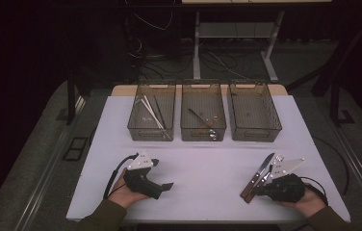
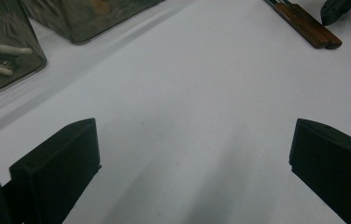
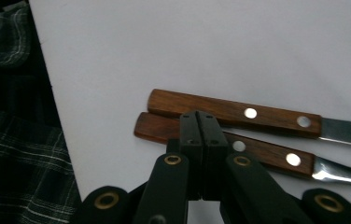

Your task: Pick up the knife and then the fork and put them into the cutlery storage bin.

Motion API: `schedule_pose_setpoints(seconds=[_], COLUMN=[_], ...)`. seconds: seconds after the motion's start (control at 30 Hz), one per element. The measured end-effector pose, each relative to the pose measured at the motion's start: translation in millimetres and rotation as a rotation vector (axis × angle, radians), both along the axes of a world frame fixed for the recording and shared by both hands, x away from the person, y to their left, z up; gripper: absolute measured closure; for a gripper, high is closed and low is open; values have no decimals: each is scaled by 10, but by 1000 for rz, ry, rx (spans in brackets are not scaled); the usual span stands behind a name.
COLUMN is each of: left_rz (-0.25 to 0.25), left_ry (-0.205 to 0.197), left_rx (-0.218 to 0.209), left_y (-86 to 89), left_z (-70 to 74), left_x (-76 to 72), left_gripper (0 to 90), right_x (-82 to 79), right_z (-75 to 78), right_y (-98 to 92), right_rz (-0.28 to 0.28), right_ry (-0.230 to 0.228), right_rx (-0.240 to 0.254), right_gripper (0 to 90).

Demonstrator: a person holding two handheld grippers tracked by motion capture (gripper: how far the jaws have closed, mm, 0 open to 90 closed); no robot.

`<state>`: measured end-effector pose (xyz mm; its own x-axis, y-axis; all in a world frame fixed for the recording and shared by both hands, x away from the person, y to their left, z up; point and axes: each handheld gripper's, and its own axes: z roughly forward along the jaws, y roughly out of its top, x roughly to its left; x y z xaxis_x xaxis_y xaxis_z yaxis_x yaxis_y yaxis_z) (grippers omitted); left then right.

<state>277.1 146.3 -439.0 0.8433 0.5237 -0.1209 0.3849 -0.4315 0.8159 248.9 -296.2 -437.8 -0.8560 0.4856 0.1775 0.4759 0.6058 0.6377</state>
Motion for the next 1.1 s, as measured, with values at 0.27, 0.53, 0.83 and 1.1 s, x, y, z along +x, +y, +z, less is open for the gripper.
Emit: schedule_pose_setpoints(seconds=[0.27,0.53,0.83,1.1], left_rz=[1,6,6,5], left_ry=[1,3,3,3], left_rx=[1,1,1,2], left_y=[-3,-9,-10,-9], left_z=[-2,-5,-5,-7], left_x=[-1,0,1,3], left_gripper=[3,3,3,3], right_x=[22,122,216,272], right_z=[-34,-22,-23,-35], right_y=[125,248,350,446], right_rz=[26,26,30,30], right_ry=[-12,-25,-42,-62], right_rx=[-23,-20,-18,-30], right_gripper=[898,899,899,899])
